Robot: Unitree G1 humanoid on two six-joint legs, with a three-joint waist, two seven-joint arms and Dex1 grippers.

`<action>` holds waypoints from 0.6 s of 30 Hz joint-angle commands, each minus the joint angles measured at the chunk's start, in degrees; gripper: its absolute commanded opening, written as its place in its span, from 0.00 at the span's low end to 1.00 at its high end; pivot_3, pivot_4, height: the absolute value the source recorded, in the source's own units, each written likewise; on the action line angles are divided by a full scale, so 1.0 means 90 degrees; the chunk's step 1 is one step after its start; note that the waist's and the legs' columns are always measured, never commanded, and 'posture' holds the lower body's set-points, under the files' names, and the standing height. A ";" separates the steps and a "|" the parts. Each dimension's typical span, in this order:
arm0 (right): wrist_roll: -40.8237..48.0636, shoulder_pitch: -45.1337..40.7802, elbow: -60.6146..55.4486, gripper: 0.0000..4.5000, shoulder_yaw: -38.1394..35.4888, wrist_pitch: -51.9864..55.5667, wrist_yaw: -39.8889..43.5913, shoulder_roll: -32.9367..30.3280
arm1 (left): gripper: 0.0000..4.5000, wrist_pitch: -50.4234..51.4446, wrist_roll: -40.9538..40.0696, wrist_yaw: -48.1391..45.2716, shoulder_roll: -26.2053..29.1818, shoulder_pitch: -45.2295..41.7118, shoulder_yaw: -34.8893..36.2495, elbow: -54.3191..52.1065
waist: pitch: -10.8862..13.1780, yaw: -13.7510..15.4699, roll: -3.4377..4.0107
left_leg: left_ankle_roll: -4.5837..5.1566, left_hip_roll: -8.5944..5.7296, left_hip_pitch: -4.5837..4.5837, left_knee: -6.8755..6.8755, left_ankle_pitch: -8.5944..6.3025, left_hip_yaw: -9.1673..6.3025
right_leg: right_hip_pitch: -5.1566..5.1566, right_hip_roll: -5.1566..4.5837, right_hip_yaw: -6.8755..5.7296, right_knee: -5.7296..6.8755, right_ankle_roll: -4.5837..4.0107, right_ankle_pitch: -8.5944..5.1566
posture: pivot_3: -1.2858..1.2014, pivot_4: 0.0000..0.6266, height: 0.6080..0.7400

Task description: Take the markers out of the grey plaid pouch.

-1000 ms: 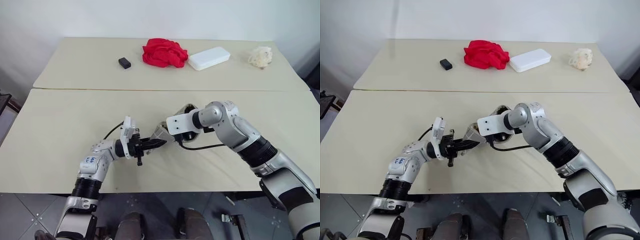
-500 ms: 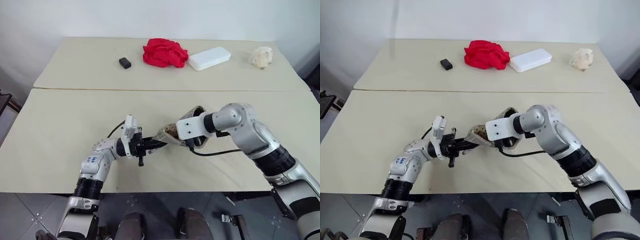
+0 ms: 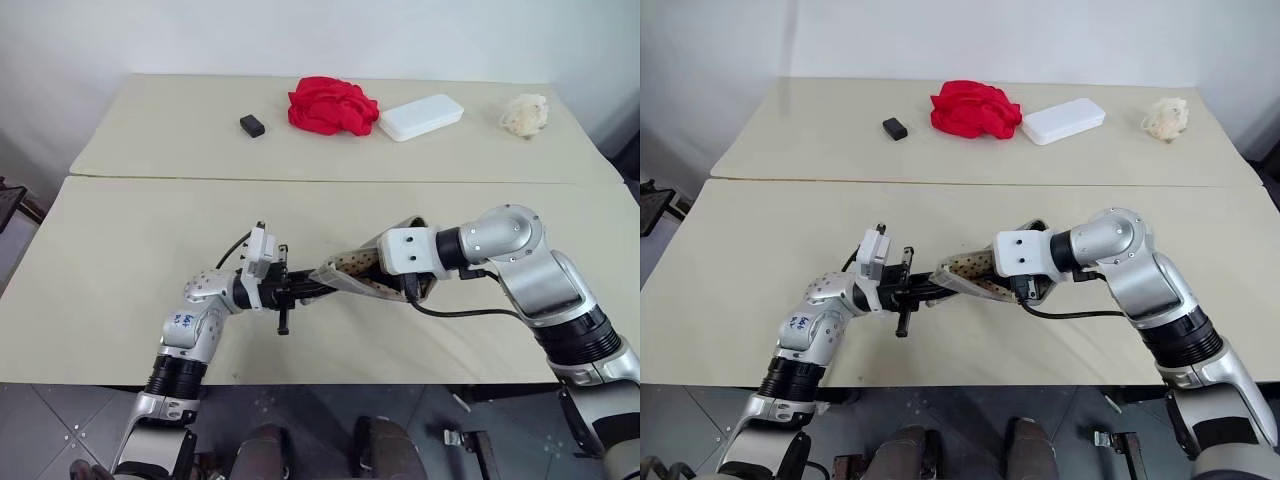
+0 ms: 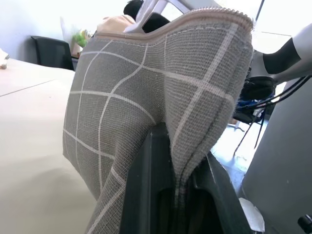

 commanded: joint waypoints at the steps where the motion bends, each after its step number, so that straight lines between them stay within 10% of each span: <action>1: -0.0195 -0.0126 -0.0136 0.15 0.0000 -0.1007 0.0220 -0.0399 | 0.00 0.0034 0.0158 0.0323 0.0318 0.0217 0.0305 0.0345 | 0.0000 0.0007 0.0000 | 0.0000 0.0000 0.0000 0.0000 0.0000 0.0000 | 0.0000 0.0000 0.0000 0.0000 0.0000 0.0000 | 0.52 0.24 1.00; 18: -0.0658 0.0107 -0.0387 0.15 -0.0050 0.0053 0.0307 -0.1402 | 0.00 -0.0006 0.0037 0.0597 0.0474 0.0303 0.0322 0.0372 | 0.0000 0.0123 0.0000 | 0.0001 -0.0001 -0.0002 0.0004 -0.0001 -0.0002 | 0.0002 0.0000 -0.0001 -0.0002 0.0000 0.0000 | 0.52 0.24 1.00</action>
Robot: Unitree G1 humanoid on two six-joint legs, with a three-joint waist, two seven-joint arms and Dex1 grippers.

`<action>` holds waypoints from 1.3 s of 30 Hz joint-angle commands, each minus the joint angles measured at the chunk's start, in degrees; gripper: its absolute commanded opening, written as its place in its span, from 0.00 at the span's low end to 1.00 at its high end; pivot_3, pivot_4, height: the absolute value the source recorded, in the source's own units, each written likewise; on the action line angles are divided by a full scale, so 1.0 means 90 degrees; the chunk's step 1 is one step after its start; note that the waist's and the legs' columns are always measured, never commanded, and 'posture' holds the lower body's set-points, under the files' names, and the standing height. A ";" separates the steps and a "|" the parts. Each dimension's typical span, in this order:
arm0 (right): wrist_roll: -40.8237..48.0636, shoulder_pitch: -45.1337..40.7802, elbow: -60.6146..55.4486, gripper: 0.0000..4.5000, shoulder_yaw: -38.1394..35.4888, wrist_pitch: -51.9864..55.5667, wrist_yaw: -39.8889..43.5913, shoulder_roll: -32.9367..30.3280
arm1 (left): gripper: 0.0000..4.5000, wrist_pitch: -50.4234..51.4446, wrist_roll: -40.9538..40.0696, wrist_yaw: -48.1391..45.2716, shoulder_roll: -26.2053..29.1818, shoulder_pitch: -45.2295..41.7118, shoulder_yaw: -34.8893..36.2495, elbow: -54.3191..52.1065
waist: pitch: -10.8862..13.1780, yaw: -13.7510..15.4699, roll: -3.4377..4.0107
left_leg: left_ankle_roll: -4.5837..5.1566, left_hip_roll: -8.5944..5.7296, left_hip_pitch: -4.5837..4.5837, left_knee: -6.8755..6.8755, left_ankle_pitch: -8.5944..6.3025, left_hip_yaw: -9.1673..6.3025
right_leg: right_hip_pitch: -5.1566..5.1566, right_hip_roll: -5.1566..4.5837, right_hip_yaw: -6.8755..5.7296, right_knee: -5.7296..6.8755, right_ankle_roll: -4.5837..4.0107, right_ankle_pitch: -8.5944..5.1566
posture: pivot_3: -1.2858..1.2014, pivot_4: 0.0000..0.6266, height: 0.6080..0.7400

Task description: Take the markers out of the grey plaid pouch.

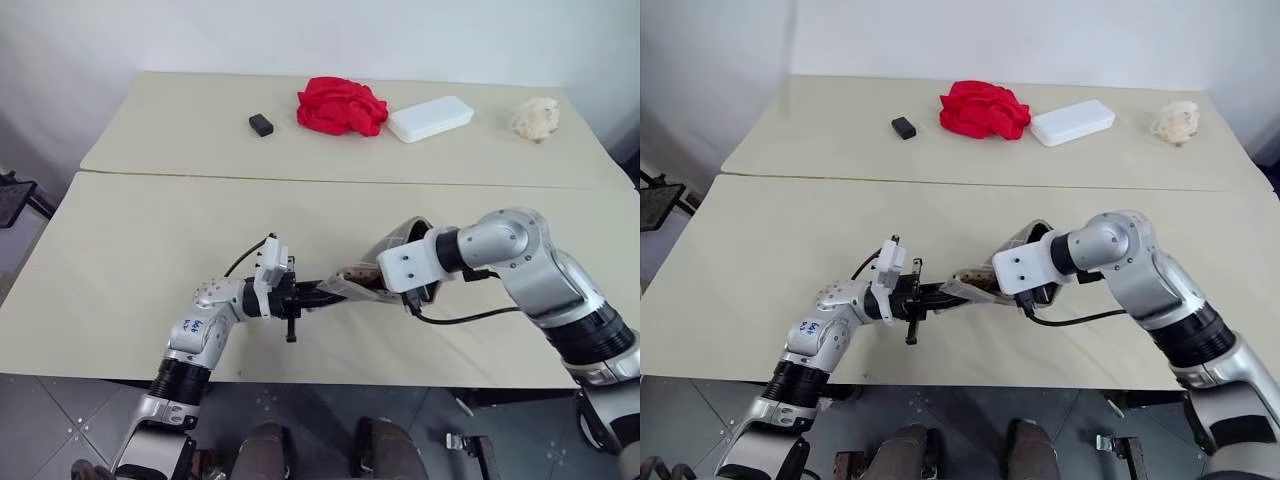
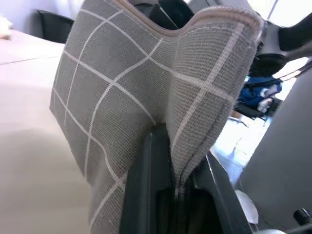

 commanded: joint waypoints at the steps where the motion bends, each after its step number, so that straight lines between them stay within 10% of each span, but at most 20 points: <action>1: -0.0049 0.0059 -0.0115 0.15 -0.0545 0.0381 0.0472 -0.0918 | 0.00 -0.0001 -0.0067 0.0267 0.0450 0.0170 0.0758 0.0278 | 0.0000 -0.0020 0.0000 | 0.0000 0.0000 0.0000 0.0000 0.0000 0.0001 | -0.0001 0.0000 0.0000 0.0001 0.0000 0.0000 | 0.52 0.24 1.00; 39: 0.2414 0.0316 0.0594 0.14 -0.1891 0.1787 -0.1164 -0.0350 | 0.00 -0.0701 0.0150 0.0205 0.0795 0.0909 0.0383 -0.0291 | 0.0000 -0.0030 0.0002 | -0.0001 0.0004 0.0002 0.0000 0.0000 0.0000 | 0.0002 0.0001 -0.0002 0.0001 0.0000 0.0000 | 0.52 0.24 1.00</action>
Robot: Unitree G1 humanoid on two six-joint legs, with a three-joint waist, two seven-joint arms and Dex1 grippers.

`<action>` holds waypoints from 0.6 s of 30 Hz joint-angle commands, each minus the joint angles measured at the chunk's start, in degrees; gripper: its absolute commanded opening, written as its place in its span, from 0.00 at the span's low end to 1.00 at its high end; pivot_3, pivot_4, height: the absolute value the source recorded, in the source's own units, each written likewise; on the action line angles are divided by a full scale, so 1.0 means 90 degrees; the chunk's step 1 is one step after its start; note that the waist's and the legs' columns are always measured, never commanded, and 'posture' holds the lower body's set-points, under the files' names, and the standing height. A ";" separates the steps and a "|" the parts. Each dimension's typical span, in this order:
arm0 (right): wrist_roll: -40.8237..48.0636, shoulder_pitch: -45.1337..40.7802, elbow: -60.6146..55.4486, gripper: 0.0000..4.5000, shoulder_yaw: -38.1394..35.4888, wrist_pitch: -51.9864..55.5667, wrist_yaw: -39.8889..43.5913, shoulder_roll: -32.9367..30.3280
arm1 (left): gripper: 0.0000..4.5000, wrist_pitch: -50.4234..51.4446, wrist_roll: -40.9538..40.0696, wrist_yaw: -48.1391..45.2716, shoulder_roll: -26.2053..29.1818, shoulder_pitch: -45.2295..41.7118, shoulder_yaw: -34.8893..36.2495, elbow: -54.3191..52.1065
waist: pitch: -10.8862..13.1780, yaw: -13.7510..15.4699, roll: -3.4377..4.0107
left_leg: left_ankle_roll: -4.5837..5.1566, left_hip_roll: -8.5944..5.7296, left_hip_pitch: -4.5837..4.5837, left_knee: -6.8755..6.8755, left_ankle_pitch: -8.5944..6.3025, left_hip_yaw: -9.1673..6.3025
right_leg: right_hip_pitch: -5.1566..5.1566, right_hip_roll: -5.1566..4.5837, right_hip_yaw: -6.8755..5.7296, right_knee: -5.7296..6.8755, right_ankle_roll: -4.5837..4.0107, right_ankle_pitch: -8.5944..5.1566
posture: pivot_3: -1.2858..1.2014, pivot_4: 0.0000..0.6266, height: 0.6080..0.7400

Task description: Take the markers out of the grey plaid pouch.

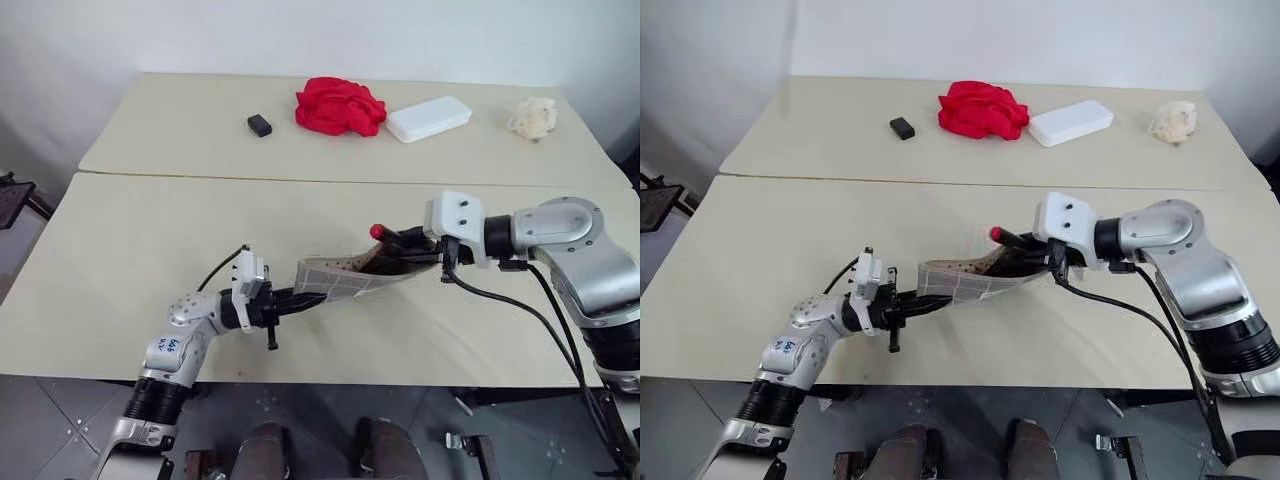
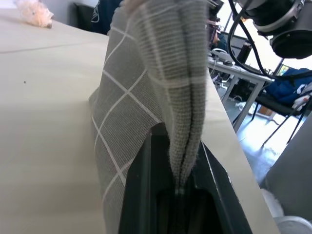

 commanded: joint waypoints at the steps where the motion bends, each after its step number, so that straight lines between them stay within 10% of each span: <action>1: 0.0062 0.0034 0.0246 0.14 -0.0636 -0.0253 -0.0077 -0.0140 | 0.00 -0.0075 0.0140 -0.0093 0.0194 0.0226 0.0097 -0.0035 | 0.0000 -0.0001 0.0000 | 0.0000 0.0000 0.0000 0.0000 0.0000 0.0000 | 0.0000 0.0000 0.0000 0.0000 0.0000 0.0000 | 0.52 0.24 1.00; 18: 0.5517 0.0326 -0.0694 0.14 -0.2717 0.2906 -0.0799 0.1136 | 0.00 0.0430 -0.0264 -0.0023 0.0023 -0.0011 0.0330 -0.0022 | 0.0000 0.0021 0.0000 | 0.0000 0.0000 0.0000 0.0000 0.0000 -0.0007 | 0.0001 0.0000 -0.0001 0.0003 -0.0001 0.0001 | 0.52 0.24 1.00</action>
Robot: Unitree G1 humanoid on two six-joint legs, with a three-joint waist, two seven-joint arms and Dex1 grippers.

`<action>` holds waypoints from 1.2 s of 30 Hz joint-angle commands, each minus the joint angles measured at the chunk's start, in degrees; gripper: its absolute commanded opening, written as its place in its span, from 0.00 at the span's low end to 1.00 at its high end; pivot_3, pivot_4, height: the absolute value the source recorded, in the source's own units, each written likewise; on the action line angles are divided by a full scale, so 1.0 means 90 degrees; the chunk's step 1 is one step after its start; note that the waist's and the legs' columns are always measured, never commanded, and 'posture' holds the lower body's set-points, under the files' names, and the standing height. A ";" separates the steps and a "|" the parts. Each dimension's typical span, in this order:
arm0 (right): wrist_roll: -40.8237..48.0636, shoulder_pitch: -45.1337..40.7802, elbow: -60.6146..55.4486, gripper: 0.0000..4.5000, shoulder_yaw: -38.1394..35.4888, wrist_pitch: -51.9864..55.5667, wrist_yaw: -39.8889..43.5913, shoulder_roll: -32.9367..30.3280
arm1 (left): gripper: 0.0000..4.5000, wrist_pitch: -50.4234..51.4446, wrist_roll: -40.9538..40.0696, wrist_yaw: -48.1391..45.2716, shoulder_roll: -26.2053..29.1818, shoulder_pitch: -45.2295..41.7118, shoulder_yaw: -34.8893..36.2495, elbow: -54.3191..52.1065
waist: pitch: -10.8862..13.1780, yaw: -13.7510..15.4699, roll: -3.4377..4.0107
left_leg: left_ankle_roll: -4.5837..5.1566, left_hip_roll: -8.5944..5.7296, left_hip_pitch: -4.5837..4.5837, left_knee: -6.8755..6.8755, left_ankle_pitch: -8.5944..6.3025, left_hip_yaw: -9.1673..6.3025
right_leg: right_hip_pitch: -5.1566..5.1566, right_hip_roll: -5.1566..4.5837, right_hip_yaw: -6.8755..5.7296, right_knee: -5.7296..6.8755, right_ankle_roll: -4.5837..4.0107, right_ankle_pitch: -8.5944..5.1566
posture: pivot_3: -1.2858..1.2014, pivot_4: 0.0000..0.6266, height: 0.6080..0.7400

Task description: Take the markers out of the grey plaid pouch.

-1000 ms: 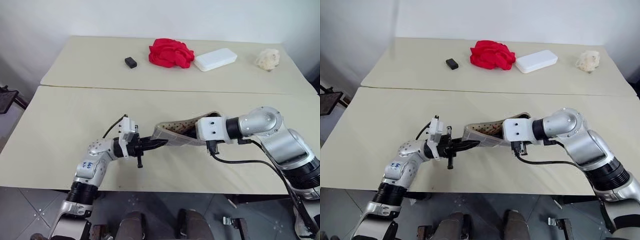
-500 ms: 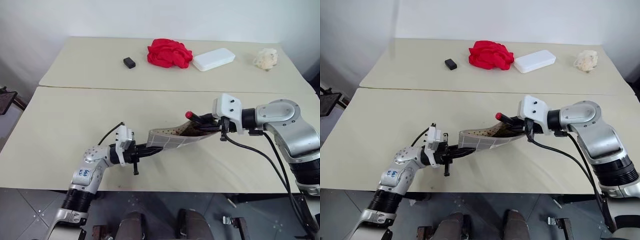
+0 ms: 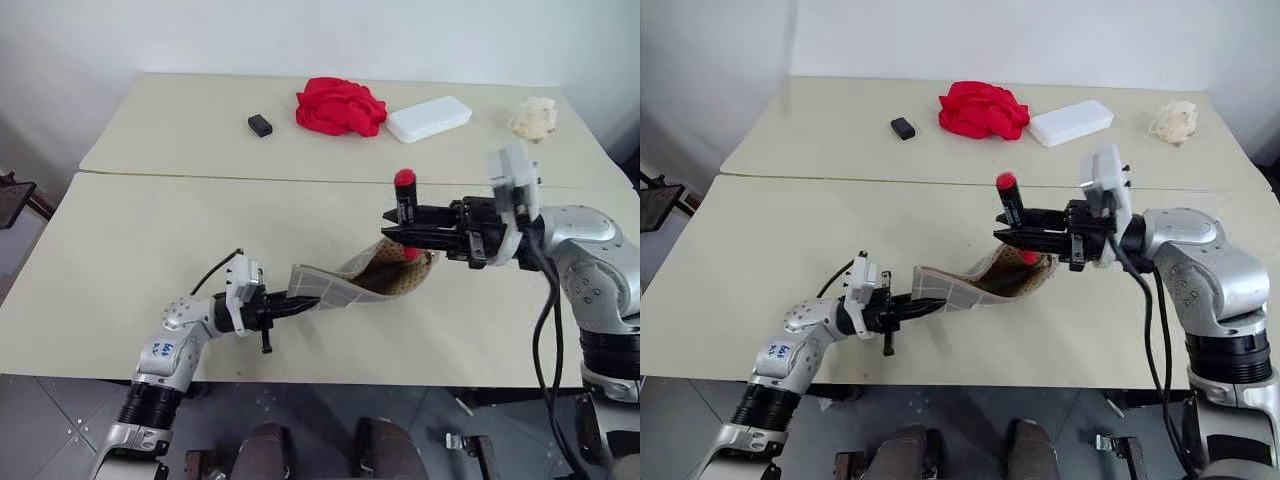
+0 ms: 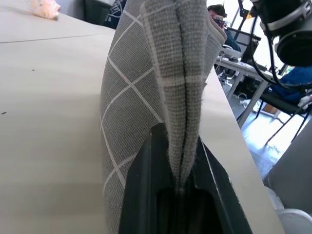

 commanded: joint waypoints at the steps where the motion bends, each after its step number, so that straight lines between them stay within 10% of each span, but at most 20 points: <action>1: 0.1423 -0.0070 -0.0011 0.14 -0.0703 0.0881 -0.0758 0.0131 | 0.00 0.0163 -0.0198 -0.0041 -0.0033 -0.0115 0.0151 -0.0062 | 0.0000 0.0005 0.0000 | 0.0000 0.0000 0.0000 0.0000 0.0000 0.0000 | 0.0000 0.0000 0.0000 0.0000 0.0000 0.0000 | 0.52 0.24 1.00; 6: 0.1615 -0.0121 0.0561 0.14 -0.1505 0.1267 -0.1491 -0.0568 | 0.00 0.0467 -0.0420 -0.0381 0.0189 -0.0103 0.0264 -0.0293 | 0.0000 0.0028 0.0000 | 0.0001 -0.0002 -0.0002 -0.0001 0.0000 0.0002 | -0.0001 -0.0001 0.0001 -0.0001 0.0000 0.0000 | 0.52 0.24 1.00; 12: -0.0894 0.1520 0.1307 0.14 -0.0954 0.0333 -0.0859 -0.2609 | 0.00 0.0752 -0.0673 -0.0904 0.0529 -0.0037 0.0321 -0.0485 | -0.0001 0.0139 -0.0003 | 0.0005 -0.0003 -0.0002 -0.0013 -0.0003 0.0009 | -0.0003 -0.0001 0.0002 -0.0014 0.0000 0.0000 | 0.52 0.24 1.00; 18: -0.2895 0.2058 0.2896 0.14 -0.0363 -0.0653 -0.1905 -0.2592 | 0.00 0.0763 -0.0633 -0.1100 0.0423 -0.0205 0.0222 -0.0408 | -0.0002 0.0123 0.0004 | 0.0005 -0.0003 0.0003 -0.0001 -0.0003 0.0032 | -0.0008 -0.0001 0.0019 -0.0005 0.0003 0.0002 | 0.52 0.24 1.00; 29: -0.3041 0.2268 0.2791 0.97 -0.0861 -0.2394 -0.0294 -0.2495 | 0.00 0.0255 -0.0272 -0.1211 -0.0209 -0.0758 -0.0017 0.0426 | -0.0004 0.0131 0.0014 | 0.0004 -0.0003 0.0002 -0.0001 -0.0002 0.0031 | -0.0010 0.0001 0.0020 -0.0005 0.0003 0.0002 | 0.52 0.24 1.00; 36: -0.2017 0.1090 0.1197 0.89 -0.1098 -0.1677 0.0572 -0.2941 | 0.00 -0.0545 0.0132 -0.1089 -0.0393 -0.0921 0.0069 0.1004 | -0.0002 0.0118 0.0025 | 0.0004 -0.0002 0.0004 0.0001 -0.0002 0.0024 | -0.0009 0.0001 0.0019 -0.0003 0.0005 0.0003 | 0.52 0.24 1.00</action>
